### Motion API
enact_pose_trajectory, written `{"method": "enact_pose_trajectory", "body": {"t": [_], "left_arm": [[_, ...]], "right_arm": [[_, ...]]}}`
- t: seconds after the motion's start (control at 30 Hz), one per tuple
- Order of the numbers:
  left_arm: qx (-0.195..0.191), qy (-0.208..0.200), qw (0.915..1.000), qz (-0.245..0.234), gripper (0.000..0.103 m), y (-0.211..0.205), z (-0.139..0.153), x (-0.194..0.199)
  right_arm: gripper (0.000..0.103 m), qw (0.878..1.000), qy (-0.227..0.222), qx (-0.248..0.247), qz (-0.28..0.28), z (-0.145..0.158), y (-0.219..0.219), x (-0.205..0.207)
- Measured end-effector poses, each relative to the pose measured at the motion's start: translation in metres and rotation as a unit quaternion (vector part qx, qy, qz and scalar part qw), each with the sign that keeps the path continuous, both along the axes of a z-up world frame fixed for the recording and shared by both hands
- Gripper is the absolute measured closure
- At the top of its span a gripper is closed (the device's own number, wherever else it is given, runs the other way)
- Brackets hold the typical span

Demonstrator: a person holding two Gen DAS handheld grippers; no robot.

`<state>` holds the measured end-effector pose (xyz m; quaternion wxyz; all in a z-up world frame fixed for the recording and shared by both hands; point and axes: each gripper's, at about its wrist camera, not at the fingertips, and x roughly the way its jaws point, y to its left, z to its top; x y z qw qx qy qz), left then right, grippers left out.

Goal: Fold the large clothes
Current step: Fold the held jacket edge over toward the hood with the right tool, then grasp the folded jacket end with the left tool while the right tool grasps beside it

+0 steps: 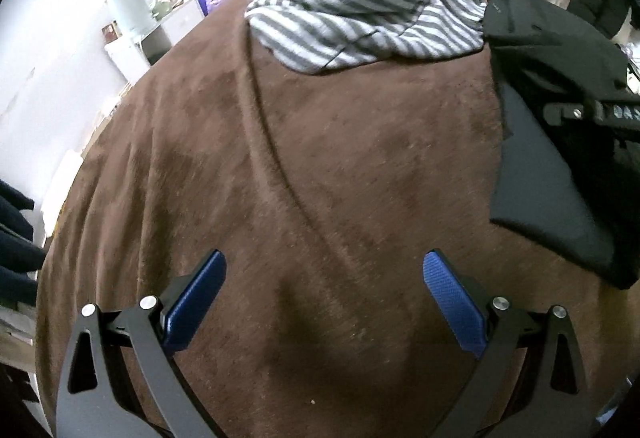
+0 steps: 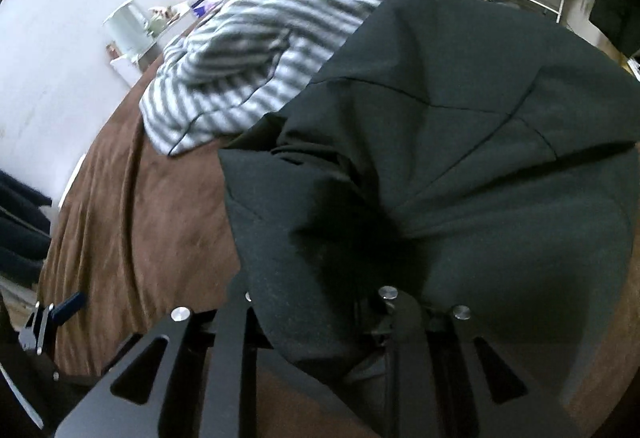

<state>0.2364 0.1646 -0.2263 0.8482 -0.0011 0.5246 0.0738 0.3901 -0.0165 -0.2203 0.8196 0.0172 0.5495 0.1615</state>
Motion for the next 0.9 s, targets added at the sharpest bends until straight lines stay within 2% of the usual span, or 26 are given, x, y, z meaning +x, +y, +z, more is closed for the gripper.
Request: {"method": "enact_pose_trajectory", "body": {"t": [0.13, 0.3, 0.4, 0.43, 0.47, 0.5, 0.53, 0.63, 0.73, 0.83, 0.9], "left_arm": [[-0.006, 0.002, 1.0000, -0.001, 0.006, -0.001, -0.002, 0.001], [-0.002, -0.005, 0.9999, -0.014, 0.006, -0.008, 0.004, 0.002], [0.002, -0.010, 0.9998, -0.015, 0.006, -0.010, 0.010, 0.003], [0.001, -0.012, 0.9998, -0.014, 0.006, -0.010, 0.012, 0.003], [-0.001, -0.015, 0.9998, -0.013, 0.006, -0.009, 0.014, 0.003], [-0.002, -0.017, 0.9998, -0.012, 0.006, -0.009, 0.017, 0.003], [-0.001, -0.022, 0.9997, -0.012, 0.006, -0.009, 0.022, 0.002], [0.003, -0.032, 0.9994, -0.014, 0.006, -0.012, 0.034, 0.003], [-0.006, -0.051, 0.9984, -0.022, 0.006, -0.020, 0.049, 0.007], [-0.021, -0.070, 0.9964, -0.042, 0.006, -0.036, 0.062, 0.016], [-0.024, -0.077, 0.9951, -0.057, 0.006, -0.053, 0.070, 0.026]], "right_arm": [[0.082, 1.000, 0.019, 0.011, -0.001, -0.010, -0.007, -0.003], [0.080, 0.999, 0.023, 0.024, -0.003, -0.008, -0.009, -0.002], [0.068, 0.999, 0.020, 0.051, 0.001, 0.001, -0.013, -0.006], [0.052, 0.998, 0.016, 0.062, 0.006, 0.008, -0.014, -0.009], [0.026, 0.997, 0.007, 0.070, 0.008, 0.016, -0.016, -0.014], [0.015, 0.998, -0.021, 0.064, 0.004, 0.032, -0.022, -0.024], [0.010, 0.997, -0.036, 0.062, 0.003, 0.040, -0.026, -0.029], [0.010, 0.996, -0.061, 0.064, -0.009, 0.066, -0.054, -0.042], [0.010, 0.996, -0.077, 0.026, -0.026, 0.078, -0.082, -0.047], [0.010, 0.996, -0.077, -0.011, -0.043, 0.074, -0.106, -0.049], [0.010, 0.996, -0.073, -0.014, -0.056, 0.067, -0.119, -0.050]]}}
